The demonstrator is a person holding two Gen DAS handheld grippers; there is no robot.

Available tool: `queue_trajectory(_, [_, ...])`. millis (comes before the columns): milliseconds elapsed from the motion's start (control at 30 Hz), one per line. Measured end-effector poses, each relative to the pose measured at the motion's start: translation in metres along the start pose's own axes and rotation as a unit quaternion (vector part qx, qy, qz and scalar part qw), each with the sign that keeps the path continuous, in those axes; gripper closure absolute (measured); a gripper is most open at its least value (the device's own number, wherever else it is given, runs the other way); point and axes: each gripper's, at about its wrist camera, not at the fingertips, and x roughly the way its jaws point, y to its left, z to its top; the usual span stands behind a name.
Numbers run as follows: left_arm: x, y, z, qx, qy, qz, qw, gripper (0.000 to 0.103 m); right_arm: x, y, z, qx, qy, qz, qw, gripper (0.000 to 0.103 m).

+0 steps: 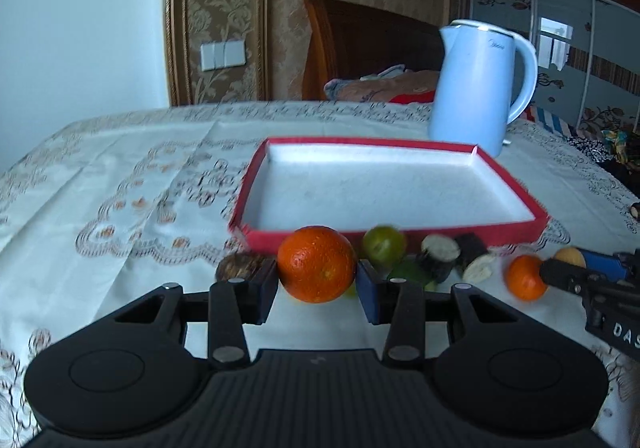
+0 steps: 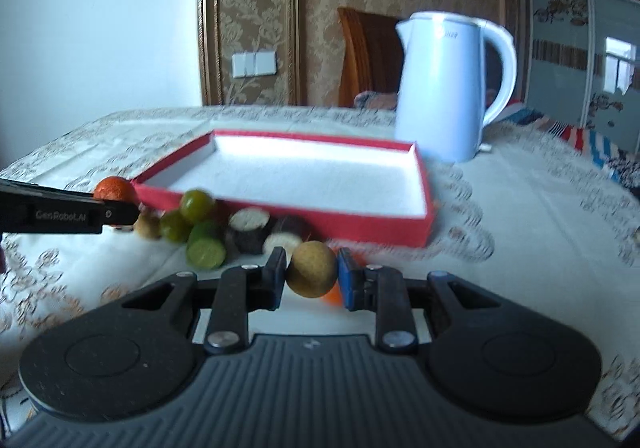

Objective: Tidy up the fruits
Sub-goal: 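Carry the tan fruit and the orange over the red tray with both grippers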

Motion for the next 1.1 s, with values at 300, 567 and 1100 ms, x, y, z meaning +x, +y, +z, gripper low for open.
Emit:
queue_trajectory(300, [0.040, -0.017, 0.041, 0.002, -0.005, 0.001, 1.0000, 0.061, 0.024, -0.013, 0.046, -0.024, -0.038, -0.046, 0.998, 0.077])
queue_trajectory(567, [0.094, -0.019, 0.062, -0.011, 0.027, 0.023, 0.9993, 0.061, 0.097, -0.028, 0.072, -0.007, 0.004, -0.046, 0.999, 0.077])
queue_trajectory(1100, [0.149, -0.017, 0.065, -0.031, 0.076, 0.041, 0.9958, 0.061, 0.181, -0.035, 0.076, 0.015, 0.068, -0.044, 0.997, 0.077])
